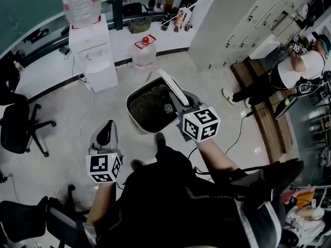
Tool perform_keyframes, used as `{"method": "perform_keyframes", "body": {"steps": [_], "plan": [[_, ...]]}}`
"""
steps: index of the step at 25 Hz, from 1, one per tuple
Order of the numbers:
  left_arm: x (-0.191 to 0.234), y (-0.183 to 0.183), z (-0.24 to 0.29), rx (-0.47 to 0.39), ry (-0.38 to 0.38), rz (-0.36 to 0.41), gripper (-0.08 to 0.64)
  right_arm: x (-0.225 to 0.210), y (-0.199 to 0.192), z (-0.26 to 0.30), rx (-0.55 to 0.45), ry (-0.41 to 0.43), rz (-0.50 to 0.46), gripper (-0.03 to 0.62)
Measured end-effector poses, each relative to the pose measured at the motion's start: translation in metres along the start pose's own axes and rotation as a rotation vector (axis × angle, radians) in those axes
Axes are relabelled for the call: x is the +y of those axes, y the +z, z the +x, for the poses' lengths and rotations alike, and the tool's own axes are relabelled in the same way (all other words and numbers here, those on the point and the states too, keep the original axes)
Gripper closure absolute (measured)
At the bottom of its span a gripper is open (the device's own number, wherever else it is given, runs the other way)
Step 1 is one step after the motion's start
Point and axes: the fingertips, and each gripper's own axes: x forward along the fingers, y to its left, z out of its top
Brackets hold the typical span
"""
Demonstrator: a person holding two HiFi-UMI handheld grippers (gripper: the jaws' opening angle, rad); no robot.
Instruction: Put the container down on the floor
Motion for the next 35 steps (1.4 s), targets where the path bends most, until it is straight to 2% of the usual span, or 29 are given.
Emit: {"method": "perform_keyframes", "body": {"steps": [5, 13, 29, 35], "plan": [[0.01, 0.007, 0.011, 0.005, 0.013, 0.028, 0.548, -0.004, 0.003, 0.023, -0.005, 0.016, 0.01, 0.577], [0.032, 0.023, 0.042, 0.009, 0.098, 0.055, 0.548, -0.023, 0.009, 0.067, 0.0, 0.074, 0.023, 0.577], [0.048, 0.052, 0.158, 0.033, 0.129, 0.049, 0.548, -0.093, 0.03, 0.154, 0.029, 0.145, -0.008, 0.577], [0.053, 0.056, 0.201, 0.065, 0.184, 0.039, 0.548, -0.121, 0.035, 0.18, 0.032, 0.194, -0.041, 0.577]]}}
